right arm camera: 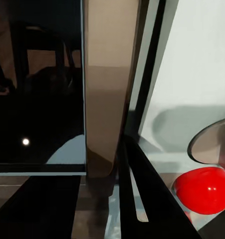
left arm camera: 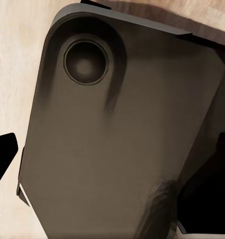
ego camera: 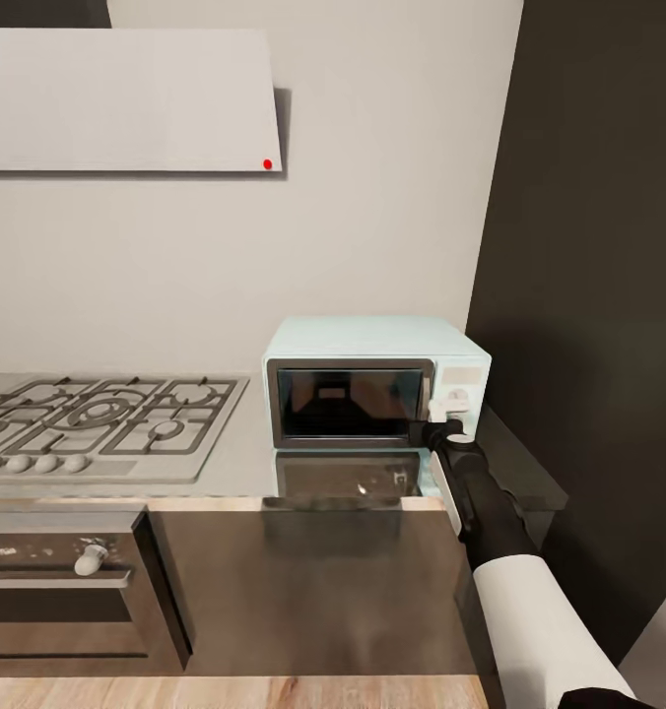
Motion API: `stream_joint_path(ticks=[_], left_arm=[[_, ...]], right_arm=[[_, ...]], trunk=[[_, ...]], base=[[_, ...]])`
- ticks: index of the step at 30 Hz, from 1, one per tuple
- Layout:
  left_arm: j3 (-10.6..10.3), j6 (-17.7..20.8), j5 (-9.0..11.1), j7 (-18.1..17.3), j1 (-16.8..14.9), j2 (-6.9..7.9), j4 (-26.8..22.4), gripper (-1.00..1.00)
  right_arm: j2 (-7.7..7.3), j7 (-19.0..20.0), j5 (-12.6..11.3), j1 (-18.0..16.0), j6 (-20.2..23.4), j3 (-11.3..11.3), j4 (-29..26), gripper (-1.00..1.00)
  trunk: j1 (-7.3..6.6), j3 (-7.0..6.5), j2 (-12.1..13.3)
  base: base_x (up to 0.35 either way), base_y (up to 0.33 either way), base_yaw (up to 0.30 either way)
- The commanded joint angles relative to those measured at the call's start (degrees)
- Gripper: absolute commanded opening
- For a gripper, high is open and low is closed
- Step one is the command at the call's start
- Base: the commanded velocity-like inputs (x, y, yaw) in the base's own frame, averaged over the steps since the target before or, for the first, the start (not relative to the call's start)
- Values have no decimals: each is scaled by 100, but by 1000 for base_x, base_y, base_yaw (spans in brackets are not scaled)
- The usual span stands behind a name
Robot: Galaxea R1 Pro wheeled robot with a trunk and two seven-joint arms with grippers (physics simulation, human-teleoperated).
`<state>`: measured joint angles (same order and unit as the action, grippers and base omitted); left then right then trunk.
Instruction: In the kitchen, take the popcorn bag from the countertop, put it into the microwave, and heat it until the popcorn is cooked so the cooked popcorn ends up inside the bag.
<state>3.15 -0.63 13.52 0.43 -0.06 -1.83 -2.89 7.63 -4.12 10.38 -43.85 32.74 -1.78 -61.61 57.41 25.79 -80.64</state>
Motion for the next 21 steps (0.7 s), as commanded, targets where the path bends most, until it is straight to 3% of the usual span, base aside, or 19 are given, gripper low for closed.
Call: stream_joint_path(ticks=[1, 10, 21], left_arm=[[28, -7, 10, 6, -2, -2, -1, 100], [32, -9, 10, 10, -2, -2, -1, 100], [36, -9, 12, 10, -4, -3, -1, 100]], right_arm=[[7, 34, -142, -1, 17, -1, -1, -100], [2, 25, -142, -1, 18, 2, 7, -100], [2, 17, -142, -1, 14, 0, 9, -100]], trunk=[[0, 6, -3], [0, 6, -3], [0, 6, -3]], base=[[-1, 0, 0], [-4, 0, 0], [-297, 0, 0]])
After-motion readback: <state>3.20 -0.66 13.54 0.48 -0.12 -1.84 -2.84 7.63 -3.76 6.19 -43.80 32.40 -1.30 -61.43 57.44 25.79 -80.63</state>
